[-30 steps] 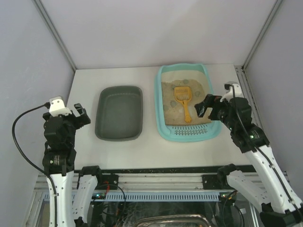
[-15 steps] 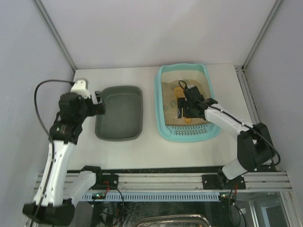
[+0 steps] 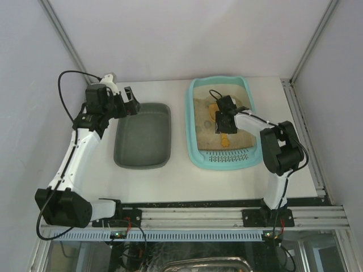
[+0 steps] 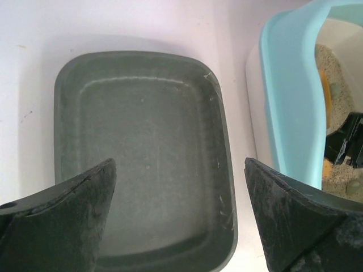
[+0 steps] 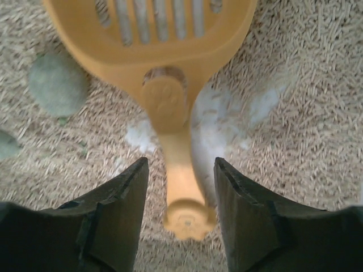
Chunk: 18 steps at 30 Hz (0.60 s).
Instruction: Clean the litter box
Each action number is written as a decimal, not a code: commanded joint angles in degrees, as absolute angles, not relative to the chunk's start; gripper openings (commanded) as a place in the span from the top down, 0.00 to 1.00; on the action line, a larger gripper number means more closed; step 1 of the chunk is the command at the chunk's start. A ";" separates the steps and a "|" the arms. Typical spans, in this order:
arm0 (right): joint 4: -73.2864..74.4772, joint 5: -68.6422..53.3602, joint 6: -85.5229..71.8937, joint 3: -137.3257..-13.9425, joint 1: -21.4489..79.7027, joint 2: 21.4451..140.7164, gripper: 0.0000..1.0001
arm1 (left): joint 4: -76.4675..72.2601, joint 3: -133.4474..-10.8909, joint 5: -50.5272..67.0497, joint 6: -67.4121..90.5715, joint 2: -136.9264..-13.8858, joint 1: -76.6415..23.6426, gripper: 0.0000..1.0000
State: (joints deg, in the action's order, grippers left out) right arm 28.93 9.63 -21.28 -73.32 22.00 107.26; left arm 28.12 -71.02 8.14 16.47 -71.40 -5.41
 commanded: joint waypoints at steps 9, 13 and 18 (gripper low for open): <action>26.30 5.60 -19.75 -78.49 18.90 112.59 0.82 | 24.15 -75.71 14.42 18.20 -78.34 -6.27 0.02; 27.99 7.42 -19.33 -78.49 19.66 108.83 1.00 | 30.60 -84.04 21.52 14.24 -84.58 -7.97 0.04; 31.90 11.28 -18.03 -78.49 22.55 102.58 1.00 | 38.49 -99.55 34.10 10.14 -95.84 -10.05 0.06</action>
